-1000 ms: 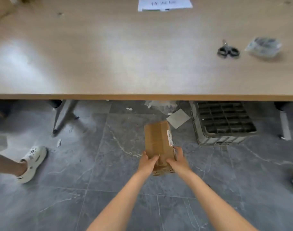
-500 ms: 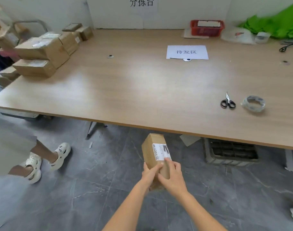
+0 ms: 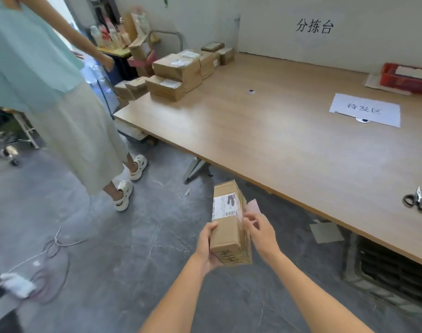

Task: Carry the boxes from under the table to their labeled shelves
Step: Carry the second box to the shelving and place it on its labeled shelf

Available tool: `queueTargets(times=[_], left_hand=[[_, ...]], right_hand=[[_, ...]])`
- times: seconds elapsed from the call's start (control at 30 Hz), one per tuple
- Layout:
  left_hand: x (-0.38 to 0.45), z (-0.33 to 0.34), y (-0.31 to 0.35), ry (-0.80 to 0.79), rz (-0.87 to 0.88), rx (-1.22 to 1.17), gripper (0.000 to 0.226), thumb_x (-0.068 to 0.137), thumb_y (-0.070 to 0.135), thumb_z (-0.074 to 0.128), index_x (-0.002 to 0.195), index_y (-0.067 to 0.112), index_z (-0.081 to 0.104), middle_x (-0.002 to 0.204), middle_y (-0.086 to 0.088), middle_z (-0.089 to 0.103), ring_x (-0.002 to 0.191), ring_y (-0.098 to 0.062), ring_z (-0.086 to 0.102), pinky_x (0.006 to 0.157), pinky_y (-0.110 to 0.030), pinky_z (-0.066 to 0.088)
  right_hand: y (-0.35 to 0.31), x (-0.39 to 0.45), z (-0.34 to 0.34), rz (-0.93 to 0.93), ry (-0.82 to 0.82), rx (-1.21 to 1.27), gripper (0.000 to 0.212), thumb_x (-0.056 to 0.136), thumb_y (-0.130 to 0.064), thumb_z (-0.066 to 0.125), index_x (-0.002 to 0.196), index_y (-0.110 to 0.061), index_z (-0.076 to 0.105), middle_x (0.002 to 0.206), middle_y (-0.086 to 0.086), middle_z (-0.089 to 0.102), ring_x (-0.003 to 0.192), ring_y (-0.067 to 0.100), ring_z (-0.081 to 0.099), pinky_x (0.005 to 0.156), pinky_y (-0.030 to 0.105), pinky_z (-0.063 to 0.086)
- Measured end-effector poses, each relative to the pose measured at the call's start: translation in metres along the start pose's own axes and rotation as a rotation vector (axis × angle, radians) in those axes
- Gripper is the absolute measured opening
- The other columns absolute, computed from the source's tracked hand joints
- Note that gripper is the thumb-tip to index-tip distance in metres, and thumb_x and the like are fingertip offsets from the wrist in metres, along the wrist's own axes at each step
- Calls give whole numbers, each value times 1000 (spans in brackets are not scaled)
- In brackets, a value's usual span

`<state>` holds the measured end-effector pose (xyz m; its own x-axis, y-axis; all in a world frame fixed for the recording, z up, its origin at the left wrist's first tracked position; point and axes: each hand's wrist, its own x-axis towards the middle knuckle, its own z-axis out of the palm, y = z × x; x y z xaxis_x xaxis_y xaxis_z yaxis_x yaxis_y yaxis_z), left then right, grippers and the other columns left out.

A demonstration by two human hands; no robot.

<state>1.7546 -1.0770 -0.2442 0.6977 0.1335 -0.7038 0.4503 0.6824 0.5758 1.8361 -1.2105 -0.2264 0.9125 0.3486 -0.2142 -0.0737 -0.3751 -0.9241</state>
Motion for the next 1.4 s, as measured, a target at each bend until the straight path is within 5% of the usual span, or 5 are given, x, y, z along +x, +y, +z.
queueTargets(times=[0.23, 0.57, 0.77, 0.97, 1.4], left_hand=[[-67, -87, 47, -60, 182, -278, 54, 70, 55, 53, 110, 22, 70, 105, -13, 71, 92, -33, 66, 85, -54, 49], [-166, -220, 92, 149, 410, -509, 43, 88, 28, 37, 118, 9, 60, 101, -15, 70, 86, -30, 66, 74, -35, 50], [-222, -308, 94, 324, 596, -584, 39, 91, 6, 36, 118, 24, 57, 94, -5, 73, 84, -21, 66, 77, -38, 53], [-295, -390, 72, 492, 715, -802, 49, 90, -4, 34, 123, 29, 50, 85, -6, 67, 69, -18, 53, 63, -32, 43], [-480, -533, -19, 1062, 841, -971, 35, 82, 50, 58, 101, 21, 65, 103, -11, 64, 93, -27, 62, 68, -37, 55]], right_hand=[[-74, -4, 88, -45, 115, 43, 10, 89, -18, 52, 94, -18, 44, 87, 3, 53, 75, 15, 48, 74, 35, 49], [-153, -44, 253, -7, -526, 84, 40, 91, -34, 53, 128, -33, 41, 134, 9, 46, 109, 24, 55, 78, 34, 50], [-187, -79, 340, -61, -746, 49, 53, 80, -35, 69, 126, -39, 44, 129, 5, 53, 117, 24, 54, 95, 48, 48], [-214, -142, 430, -75, -994, 76, 52, 72, -25, 78, 121, -24, 60, 114, -1, 66, 97, 17, 64, 78, 33, 54], [-262, -300, 605, -189, -1612, -280, 50, 68, -25, 81, 115, -22, 63, 108, 10, 69, 98, 29, 66, 80, 41, 55]])
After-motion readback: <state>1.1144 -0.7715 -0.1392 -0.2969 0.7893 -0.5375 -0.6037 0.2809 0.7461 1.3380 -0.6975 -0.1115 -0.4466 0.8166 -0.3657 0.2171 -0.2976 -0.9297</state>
